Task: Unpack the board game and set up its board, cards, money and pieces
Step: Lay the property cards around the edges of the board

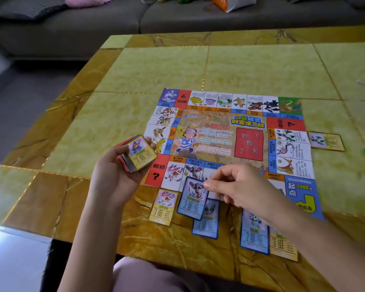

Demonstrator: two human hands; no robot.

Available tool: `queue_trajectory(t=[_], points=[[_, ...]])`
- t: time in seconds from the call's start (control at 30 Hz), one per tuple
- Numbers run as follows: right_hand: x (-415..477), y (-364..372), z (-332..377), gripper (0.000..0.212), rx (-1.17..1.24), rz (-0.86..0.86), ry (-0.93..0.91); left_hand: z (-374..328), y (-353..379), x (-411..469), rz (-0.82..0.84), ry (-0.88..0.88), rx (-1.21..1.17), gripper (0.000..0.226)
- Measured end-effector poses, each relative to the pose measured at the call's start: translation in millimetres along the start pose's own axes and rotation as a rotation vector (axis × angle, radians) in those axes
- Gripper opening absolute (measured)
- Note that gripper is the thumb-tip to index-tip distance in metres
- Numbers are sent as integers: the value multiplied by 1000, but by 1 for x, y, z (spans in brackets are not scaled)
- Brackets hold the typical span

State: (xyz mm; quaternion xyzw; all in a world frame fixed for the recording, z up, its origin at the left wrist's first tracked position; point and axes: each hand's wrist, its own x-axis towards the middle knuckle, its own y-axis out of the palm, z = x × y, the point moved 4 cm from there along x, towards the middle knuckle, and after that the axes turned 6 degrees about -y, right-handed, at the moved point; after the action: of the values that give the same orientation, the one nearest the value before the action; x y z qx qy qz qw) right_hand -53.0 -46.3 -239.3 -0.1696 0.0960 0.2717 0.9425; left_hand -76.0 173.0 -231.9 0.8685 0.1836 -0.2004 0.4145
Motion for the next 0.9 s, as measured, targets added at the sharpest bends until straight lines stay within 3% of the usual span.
queue_trajectory(t=[0.23,0.3,0.63,0.9], points=[[-5,20,0,15,-182,20,-81,0,1,-3,-13,3,5,61],[-5,22,-1,14,-217,12,-91,0,2,-3,-6,8,4,67],[-4,23,-7,15,-268,-15,-125,1,3,-4,-12,11,19,47],[-4,22,-10,17,-313,-33,-142,1,3,-5,-1,3,13,51]])
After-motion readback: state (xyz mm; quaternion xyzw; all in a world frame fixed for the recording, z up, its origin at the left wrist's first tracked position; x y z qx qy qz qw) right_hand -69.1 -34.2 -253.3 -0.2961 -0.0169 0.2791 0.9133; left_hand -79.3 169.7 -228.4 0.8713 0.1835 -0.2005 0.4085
